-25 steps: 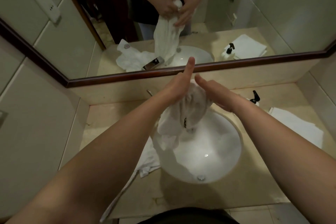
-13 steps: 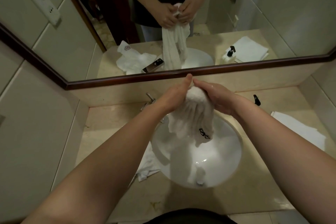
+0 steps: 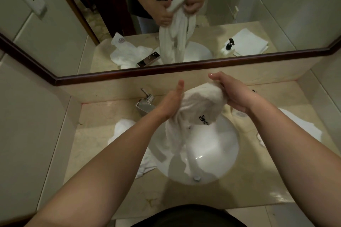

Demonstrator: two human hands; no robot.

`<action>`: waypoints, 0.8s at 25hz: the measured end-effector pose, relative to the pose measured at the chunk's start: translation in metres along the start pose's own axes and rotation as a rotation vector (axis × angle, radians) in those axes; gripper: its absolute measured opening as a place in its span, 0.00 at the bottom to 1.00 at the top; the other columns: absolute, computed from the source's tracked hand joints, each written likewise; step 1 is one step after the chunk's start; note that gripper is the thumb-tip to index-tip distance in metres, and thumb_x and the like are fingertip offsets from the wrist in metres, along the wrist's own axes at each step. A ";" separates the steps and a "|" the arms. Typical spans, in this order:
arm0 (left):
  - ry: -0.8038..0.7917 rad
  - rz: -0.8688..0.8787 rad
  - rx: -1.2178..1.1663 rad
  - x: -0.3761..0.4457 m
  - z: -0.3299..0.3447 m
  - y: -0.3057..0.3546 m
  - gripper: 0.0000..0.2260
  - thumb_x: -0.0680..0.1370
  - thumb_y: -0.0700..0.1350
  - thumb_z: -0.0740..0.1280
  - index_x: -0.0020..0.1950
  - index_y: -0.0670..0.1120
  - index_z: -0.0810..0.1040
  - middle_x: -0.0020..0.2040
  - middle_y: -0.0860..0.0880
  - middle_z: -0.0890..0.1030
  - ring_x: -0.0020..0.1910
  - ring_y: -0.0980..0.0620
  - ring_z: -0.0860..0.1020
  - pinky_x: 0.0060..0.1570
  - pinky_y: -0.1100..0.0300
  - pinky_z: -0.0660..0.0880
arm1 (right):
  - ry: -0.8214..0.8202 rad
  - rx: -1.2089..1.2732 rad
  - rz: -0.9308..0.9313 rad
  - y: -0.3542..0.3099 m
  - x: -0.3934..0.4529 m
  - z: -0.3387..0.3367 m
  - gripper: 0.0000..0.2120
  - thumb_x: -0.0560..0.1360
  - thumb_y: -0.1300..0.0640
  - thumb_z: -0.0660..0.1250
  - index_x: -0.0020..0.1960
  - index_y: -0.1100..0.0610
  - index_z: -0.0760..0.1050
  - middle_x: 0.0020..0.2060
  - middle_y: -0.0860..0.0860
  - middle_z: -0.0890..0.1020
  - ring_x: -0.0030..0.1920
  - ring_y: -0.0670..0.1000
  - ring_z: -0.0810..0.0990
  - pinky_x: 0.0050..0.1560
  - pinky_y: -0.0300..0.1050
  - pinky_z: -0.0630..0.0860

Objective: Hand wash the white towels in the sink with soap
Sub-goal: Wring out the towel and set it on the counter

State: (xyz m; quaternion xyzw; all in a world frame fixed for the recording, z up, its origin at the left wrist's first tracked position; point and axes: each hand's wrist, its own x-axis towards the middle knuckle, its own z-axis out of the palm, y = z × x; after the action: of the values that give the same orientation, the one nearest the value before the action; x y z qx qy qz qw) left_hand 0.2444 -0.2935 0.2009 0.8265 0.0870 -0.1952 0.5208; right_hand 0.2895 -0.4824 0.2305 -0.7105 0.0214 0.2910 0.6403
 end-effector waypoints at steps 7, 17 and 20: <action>0.107 0.142 0.080 0.004 -0.003 0.043 0.35 0.76 0.74 0.43 0.38 0.46 0.74 0.36 0.42 0.80 0.36 0.47 0.78 0.47 0.50 0.72 | -0.208 -0.043 0.110 0.003 0.004 0.005 0.17 0.81 0.48 0.55 0.49 0.56 0.80 0.40 0.52 0.85 0.42 0.49 0.83 0.42 0.41 0.77; -0.092 0.033 0.205 0.008 -0.016 0.023 0.42 0.72 0.79 0.43 0.65 0.52 0.80 0.63 0.48 0.80 0.61 0.49 0.77 0.68 0.46 0.69 | -0.170 -0.085 0.023 0.000 0.007 0.010 0.17 0.81 0.51 0.56 0.42 0.56 0.78 0.32 0.49 0.82 0.35 0.47 0.79 0.40 0.43 0.74; -0.249 -0.030 0.114 0.001 -0.018 0.011 0.40 0.72 0.77 0.44 0.71 0.56 0.73 0.70 0.49 0.75 0.67 0.49 0.73 0.70 0.49 0.67 | -0.140 -0.178 0.001 0.008 0.010 0.009 0.16 0.79 0.48 0.59 0.45 0.55 0.81 0.36 0.50 0.83 0.40 0.49 0.80 0.45 0.47 0.74</action>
State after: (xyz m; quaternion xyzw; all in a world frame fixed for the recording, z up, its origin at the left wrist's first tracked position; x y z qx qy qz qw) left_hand 0.2539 -0.2821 0.2167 0.8227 0.0229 -0.3088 0.4767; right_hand 0.2909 -0.4721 0.2190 -0.7424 -0.0486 0.3410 0.5746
